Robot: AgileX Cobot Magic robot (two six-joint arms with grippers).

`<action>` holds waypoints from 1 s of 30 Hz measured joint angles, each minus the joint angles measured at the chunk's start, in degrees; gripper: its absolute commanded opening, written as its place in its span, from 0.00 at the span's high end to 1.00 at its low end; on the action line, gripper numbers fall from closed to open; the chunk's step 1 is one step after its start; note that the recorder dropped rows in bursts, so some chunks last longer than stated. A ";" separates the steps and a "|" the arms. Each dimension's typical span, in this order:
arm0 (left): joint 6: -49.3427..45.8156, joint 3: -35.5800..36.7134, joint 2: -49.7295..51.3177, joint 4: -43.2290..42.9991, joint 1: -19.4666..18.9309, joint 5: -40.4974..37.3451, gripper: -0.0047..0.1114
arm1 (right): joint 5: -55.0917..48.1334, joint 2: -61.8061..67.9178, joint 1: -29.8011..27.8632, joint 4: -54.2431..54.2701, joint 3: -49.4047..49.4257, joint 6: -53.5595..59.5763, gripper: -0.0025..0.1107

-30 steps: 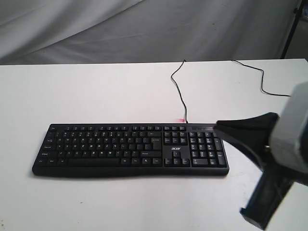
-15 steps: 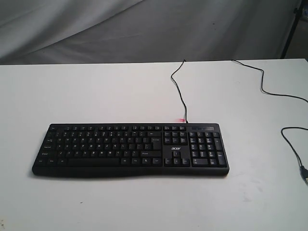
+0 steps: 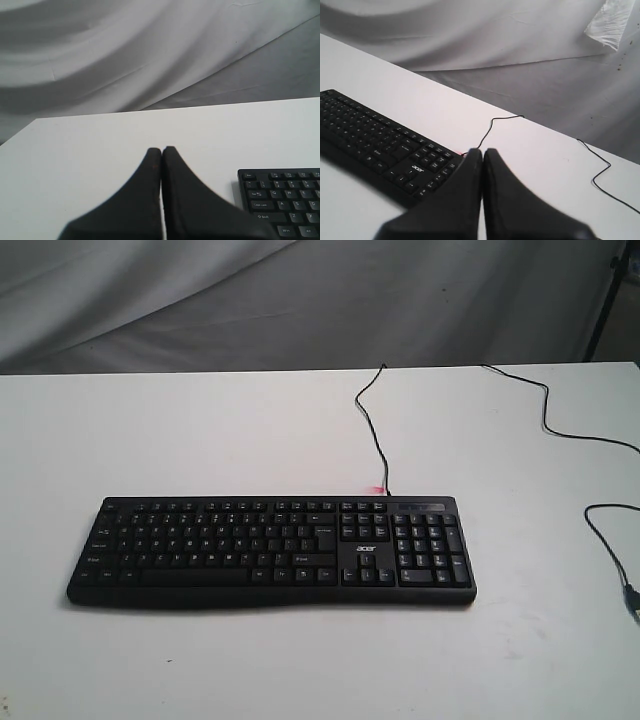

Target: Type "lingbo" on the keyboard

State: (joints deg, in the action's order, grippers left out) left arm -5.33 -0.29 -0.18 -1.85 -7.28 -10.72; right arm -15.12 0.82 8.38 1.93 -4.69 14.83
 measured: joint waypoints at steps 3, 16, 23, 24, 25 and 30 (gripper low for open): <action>0.00 0.00 0.00 0.00 0.00 0.00 0.95 | 4.61 0.00 0.00 0.00 3.47 -0.47 0.98; 0.00 0.00 0.00 0.00 0.00 0.00 0.95 | 6.39 0.00 0.00 -0.11 4.54 -0.63 0.98; 0.00 0.00 0.00 0.00 0.00 0.00 0.95 | 6.39 0.00 0.00 -0.11 4.54 -0.76 0.98; 0.00 0.00 0.00 0.00 0.00 0.00 0.95 | 6.39 0.00 0.00 -0.11 4.54 -0.76 0.98; 0.00 0.00 0.00 0.00 0.00 0.00 0.95 | 6.39 0.00 0.00 -0.11 4.54 -0.76 0.98; 0.00 0.00 0.00 0.00 0.00 0.00 0.95 | 6.39 0.00 0.00 -0.11 4.54 -0.85 0.98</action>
State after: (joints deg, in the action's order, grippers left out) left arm -5.33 -0.29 -0.18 -1.85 -7.28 -10.72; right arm -8.73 0.82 8.38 1.82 -0.16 13.99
